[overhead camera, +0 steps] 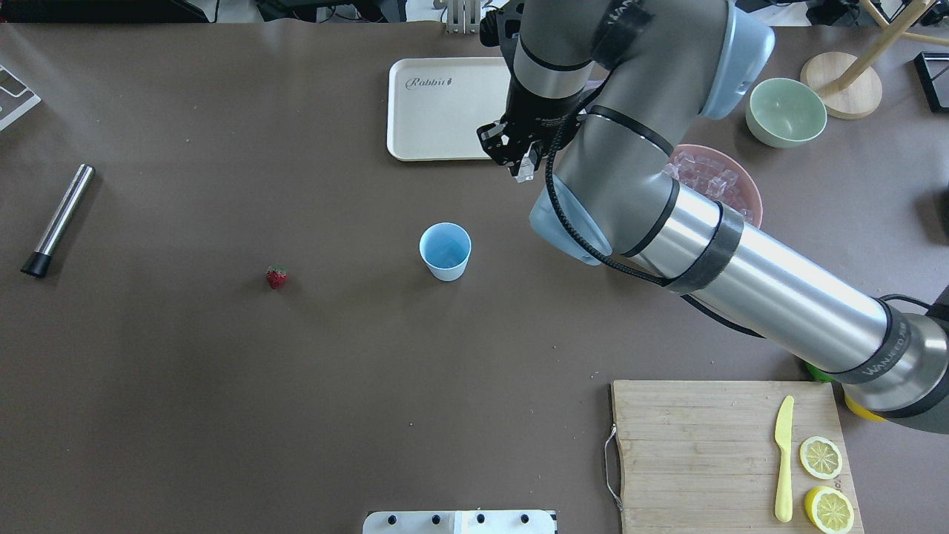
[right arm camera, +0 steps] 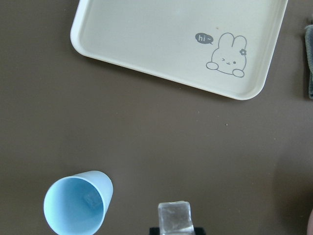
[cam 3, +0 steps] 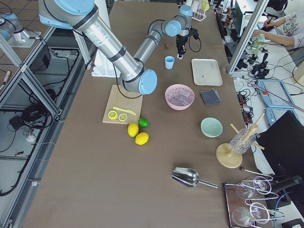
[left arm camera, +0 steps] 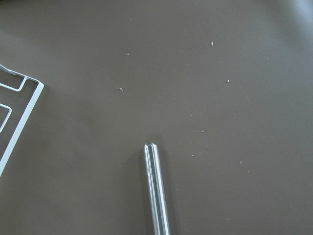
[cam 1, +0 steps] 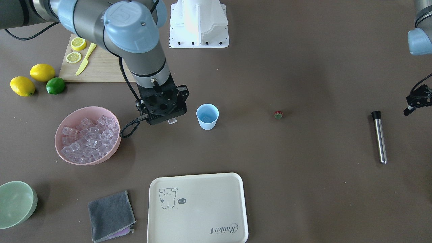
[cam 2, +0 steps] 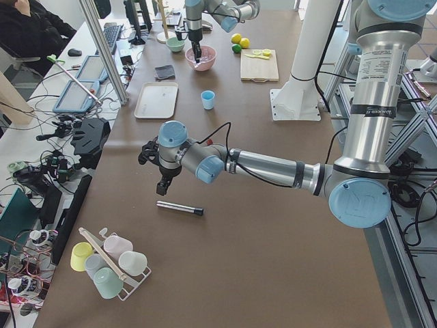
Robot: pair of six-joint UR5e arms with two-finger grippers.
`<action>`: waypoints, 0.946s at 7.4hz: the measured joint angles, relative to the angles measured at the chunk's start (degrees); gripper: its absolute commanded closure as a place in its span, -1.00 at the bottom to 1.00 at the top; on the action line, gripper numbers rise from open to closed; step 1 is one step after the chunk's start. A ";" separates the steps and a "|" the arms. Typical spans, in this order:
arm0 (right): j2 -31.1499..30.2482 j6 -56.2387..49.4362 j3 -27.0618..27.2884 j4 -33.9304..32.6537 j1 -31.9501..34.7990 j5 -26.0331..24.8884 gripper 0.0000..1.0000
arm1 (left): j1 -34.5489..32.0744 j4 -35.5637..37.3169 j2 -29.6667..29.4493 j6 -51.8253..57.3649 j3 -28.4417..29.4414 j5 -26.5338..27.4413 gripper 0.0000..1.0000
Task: Mash ice and strawberries in cup
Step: 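Carry the second ice cube with the right gripper over the cup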
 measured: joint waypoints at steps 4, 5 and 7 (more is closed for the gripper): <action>1.86 9.01 -4.81 6.88 -9.18 -10.08 1.00 | 0.00 -0.12 -0.30 -0.01 0.63 0.00 -0.96; 1.86 9.69 -4.84 7.13 -10.09 -10.83 1.00 | 0.00 -0.11 -0.42 -0.06 0.65 -0.02 -0.96; 2.17 10.67 -4.81 7.24 -11.22 -11.65 0.84 | 0.06 -0.12 -0.62 -0.04 0.88 -0.06 -0.96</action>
